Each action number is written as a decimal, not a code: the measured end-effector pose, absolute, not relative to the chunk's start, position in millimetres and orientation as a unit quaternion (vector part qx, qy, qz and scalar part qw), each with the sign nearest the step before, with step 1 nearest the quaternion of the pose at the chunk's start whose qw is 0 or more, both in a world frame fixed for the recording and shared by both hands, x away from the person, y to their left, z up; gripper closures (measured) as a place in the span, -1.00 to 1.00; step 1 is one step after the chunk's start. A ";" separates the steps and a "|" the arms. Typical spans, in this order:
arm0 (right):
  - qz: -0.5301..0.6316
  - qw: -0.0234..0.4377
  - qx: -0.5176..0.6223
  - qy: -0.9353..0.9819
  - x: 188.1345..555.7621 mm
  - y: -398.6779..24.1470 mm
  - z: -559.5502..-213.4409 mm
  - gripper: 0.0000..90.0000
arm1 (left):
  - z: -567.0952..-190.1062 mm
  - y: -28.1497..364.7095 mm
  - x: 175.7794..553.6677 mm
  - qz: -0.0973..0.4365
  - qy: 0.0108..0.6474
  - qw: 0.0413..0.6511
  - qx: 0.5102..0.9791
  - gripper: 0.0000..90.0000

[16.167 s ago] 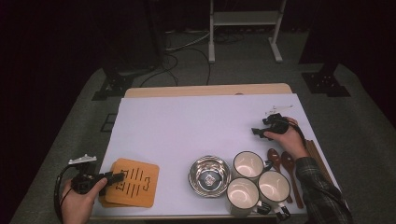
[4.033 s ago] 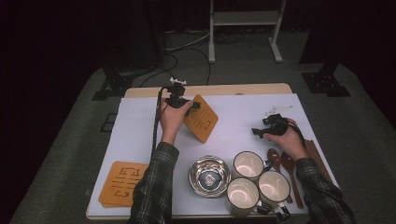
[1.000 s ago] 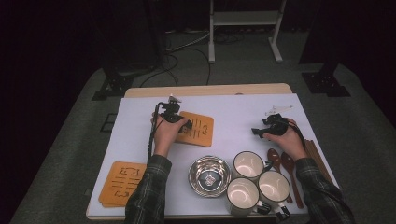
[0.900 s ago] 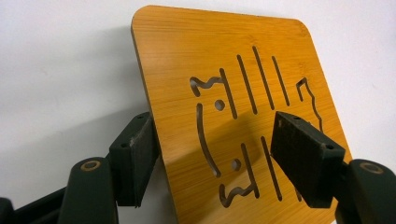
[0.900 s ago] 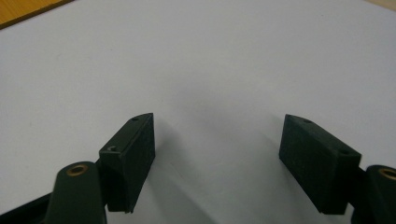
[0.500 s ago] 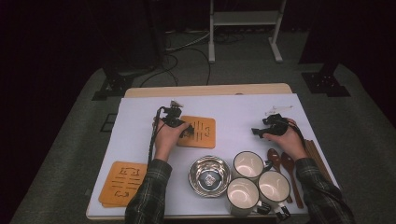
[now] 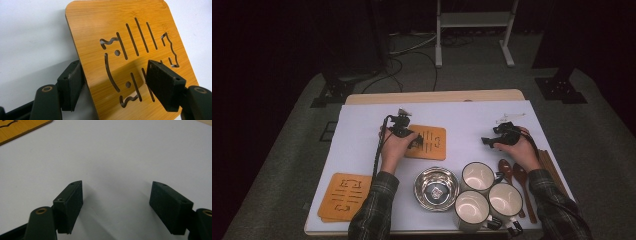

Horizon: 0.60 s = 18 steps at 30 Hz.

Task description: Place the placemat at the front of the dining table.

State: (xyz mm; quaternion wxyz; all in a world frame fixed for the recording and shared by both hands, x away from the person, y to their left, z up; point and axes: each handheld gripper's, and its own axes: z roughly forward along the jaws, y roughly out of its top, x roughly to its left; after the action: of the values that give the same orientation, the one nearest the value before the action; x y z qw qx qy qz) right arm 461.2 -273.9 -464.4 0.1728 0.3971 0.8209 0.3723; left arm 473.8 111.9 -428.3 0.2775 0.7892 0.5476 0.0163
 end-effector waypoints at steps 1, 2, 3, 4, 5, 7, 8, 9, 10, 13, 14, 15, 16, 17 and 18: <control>0.372 0.173 0.397 0.821 461.3 -274.0 -464.4 -0.44 | -428.3 111.5 473.7 0.017 0.548 0.277 0.789 -0.34; 0.372 0.173 0.397 0.821 461.2 -273.9 -464.4 -0.44 | -428.4 111.5 473.7 0.017 0.547 0.277 0.790 -0.35; 0.372 0.173 0.397 0.821 461.3 -274.0 -464.4 -0.44 | -428.4 111.6 473.7 0.017 0.548 0.277 0.789 -0.34; 0.372 0.173 0.397 0.821 461.2 -273.9 -464.4 -0.44 | -428.3 112.1 473.6 0.016 0.548 0.277 0.789 -0.34; 0.372 0.173 0.397 0.821 461.2 -274.0 -464.4 -0.44 | -428.2 112.3 473.5 0.015 0.548 0.277 0.789 -0.33; 0.372 0.173 0.397 0.821 461.2 -274.0 -464.4 -0.44 | -427.8 112.4 472.8 0.014 0.547 0.274 0.791 -0.33; 0.372 0.173 0.397 0.821 461.2 -274.0 -464.4 -0.44 | -427.6 112.4 472.4 0.013 0.547 0.272 0.792 -0.33; 0.372 0.173 0.397 0.821 461.2 -274.0 -464.4 -0.44 | -427.4 112.2 472.0 0.013 0.547 0.270 0.792 -0.34; 0.372 0.173 0.397 0.821 461.2 -274.0 -464.4 -0.44 | -427.2 112.2 471.8 0.013 0.547 0.269 0.792 -0.34; 0.372 0.173 0.397 0.821 461.2 -274.0 -464.4 -0.44 | -426.9 112.9 471.5 0.019 0.549 0.265 0.793 -0.34; 0.372 0.173 0.397 0.821 461.2 -274.0 -464.4 -0.44 | -427.0 113.5 471.7 0.021 0.549 0.262 0.793 -0.34; 0.372 0.173 0.397 0.821 461.2 -274.0 -464.4 -0.44 | -427.1 114.0 471.8 0.020 0.550 0.264 0.792 -0.34; 0.372 0.173 0.397 0.821 461.2 -274.0 -464.4 -0.44 | -426.9 114.3 471.7 0.021 0.550 0.266 0.791 -0.34; 0.372 0.173 0.397 0.821 461.2 -273.9 -464.4 -0.44 | -426.6 114.5 471.7 0.019 0.550 0.268 0.791 -0.34; 0.372 0.173 0.397 0.821 461.2 -274.0 -464.4 -0.44 | -426.3 114.9 471.7 0.019 0.548 0.267 0.792 -0.34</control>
State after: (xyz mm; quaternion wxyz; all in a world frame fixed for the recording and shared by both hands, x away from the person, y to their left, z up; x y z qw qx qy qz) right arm 461.2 -274.0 -464.4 0.1729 0.3969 0.8210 0.3723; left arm 471.7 114.9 -426.3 0.2671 0.7921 0.5484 0.0190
